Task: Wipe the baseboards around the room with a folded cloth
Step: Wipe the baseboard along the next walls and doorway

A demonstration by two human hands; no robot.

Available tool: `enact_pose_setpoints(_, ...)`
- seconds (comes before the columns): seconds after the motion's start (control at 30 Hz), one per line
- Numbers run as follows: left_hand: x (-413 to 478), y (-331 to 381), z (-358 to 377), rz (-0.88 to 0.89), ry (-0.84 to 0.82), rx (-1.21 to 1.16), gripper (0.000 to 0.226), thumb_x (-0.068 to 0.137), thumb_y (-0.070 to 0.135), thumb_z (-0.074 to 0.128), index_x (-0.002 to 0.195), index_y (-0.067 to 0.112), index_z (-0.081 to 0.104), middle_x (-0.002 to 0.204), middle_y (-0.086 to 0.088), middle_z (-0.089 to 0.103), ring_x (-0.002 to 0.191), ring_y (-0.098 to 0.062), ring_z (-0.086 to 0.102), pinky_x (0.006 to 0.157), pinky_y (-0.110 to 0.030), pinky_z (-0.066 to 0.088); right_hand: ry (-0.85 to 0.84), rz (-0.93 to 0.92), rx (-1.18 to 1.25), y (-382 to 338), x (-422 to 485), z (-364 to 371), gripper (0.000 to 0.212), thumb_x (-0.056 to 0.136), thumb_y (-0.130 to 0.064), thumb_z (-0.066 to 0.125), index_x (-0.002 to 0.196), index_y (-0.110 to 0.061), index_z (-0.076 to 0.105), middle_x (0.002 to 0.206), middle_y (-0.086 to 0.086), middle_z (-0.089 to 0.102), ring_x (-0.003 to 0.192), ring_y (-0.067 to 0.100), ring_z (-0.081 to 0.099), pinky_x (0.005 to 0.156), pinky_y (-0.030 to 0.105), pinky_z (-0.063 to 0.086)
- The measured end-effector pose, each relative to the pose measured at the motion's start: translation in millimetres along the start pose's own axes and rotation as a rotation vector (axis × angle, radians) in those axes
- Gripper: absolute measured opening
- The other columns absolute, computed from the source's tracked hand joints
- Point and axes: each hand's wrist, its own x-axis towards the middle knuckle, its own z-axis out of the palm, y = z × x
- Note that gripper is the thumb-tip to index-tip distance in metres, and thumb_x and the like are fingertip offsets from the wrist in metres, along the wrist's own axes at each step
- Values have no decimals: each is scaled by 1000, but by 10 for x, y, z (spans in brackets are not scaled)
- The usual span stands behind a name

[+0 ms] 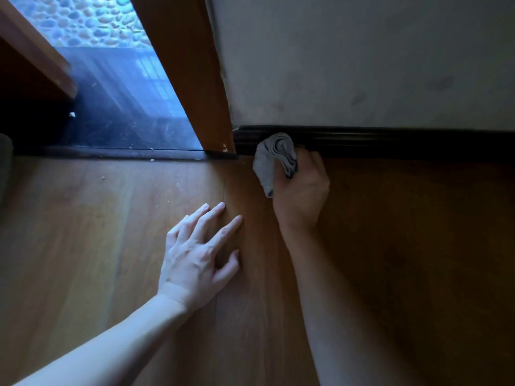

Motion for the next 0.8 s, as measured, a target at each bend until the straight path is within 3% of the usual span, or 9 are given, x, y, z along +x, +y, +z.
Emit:
enact_pose_setpoints(0.1,50,120,-12,-32,-16,-18,58,88,53,48,143,38,54,154,-4,43,145,-30,36,112,-56,31,17,16,-17,85,21,-18,30,85,-16,71,109,2,67,108,16,64,99,26,63,80,25,49)
enact_pose_setpoints(0.27,179,426,-16,88,-29,-43,62,91,54,48,150,36,44,161,-3,35,148,-24,32,117,-57,27,216,135,-47,445,162,-303,20,88,-9,66,99,7,68,97,22,65,91,30,62,76,10,32)
enact_pose_setpoints(0.37,307,604,-7,136,-75,-104,60,93,56,46,151,38,42,161,1,34,149,-22,28,119,-54,25,267,151,-63,517,222,-375,19,87,-8,66,98,8,68,96,24,65,92,32,62,76,13,33)
enact_pose_setpoints(0.53,374,701,66,130,-120,-75,56,94,59,41,145,37,50,159,2,36,150,-22,25,121,-51,22,148,96,-26,486,221,-376,22,89,-11,65,105,3,68,99,19,64,91,27,61,78,25,46)
enact_pose_setpoints(0.63,345,701,113,126,-100,-63,55,94,59,42,143,36,53,158,2,38,150,-22,26,121,-51,22,195,130,-6,509,241,-390,21,89,-11,66,106,2,69,98,18,64,89,24,61,78,33,51)
enact_pose_setpoints(0.73,345,723,118,120,-101,-60,55,94,58,44,143,36,53,157,1,40,150,-23,27,120,-53,24,190,91,22,477,218,-380,24,87,-8,68,109,4,68,101,18,64,93,25,61,81,24,48)
enact_pose_setpoints(0.8,355,743,109,107,-114,-51,55,94,58,44,143,36,53,157,1,40,150,-23,27,121,-52,23,163,80,-1,491,221,-390,26,87,-9,69,110,4,68,103,18,65,95,26,62,83,25,48)
